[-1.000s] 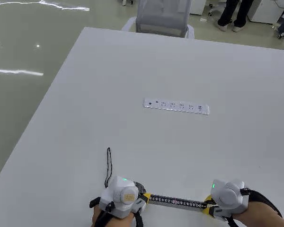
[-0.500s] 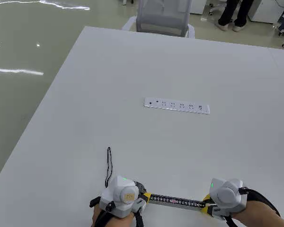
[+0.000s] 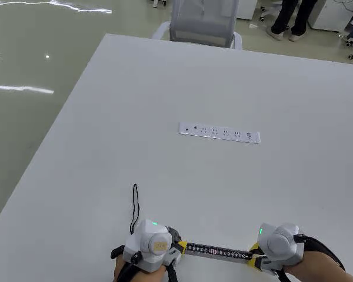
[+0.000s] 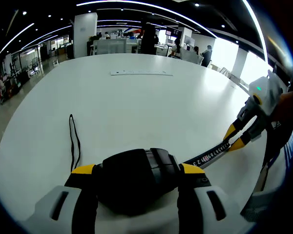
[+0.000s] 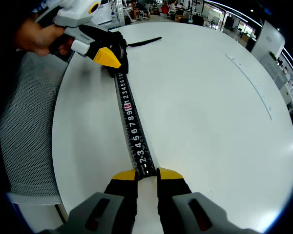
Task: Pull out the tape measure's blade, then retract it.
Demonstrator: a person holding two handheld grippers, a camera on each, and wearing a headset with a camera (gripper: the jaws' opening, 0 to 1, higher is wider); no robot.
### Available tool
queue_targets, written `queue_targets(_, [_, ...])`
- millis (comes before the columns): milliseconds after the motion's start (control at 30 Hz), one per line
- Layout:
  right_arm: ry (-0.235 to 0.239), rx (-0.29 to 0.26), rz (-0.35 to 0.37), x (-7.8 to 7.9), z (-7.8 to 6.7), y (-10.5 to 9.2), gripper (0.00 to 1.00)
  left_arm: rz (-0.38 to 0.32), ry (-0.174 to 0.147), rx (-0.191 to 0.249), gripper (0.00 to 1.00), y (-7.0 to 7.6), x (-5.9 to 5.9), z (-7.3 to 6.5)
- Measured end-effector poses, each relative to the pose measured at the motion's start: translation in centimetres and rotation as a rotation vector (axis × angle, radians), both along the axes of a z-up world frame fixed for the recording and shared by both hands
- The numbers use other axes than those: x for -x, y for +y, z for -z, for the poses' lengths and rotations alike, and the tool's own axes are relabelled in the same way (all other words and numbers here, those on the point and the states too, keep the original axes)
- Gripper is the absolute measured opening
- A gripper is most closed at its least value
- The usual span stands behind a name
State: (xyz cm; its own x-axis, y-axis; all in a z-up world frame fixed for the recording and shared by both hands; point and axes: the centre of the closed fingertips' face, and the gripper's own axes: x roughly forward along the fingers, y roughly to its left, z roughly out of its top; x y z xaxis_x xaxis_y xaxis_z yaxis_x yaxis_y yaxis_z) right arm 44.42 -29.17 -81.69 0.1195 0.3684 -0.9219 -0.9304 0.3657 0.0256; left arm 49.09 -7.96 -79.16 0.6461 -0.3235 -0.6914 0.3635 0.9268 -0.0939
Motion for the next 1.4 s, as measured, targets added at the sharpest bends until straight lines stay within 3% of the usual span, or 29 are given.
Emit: queue_targets(1400, [0.005, -0.013, 0.000, -0.2, 0.0, 1.7, 0.13, 0.003, 0.001, -0.002, 0.63, 0.0, 0.0, 0.0])
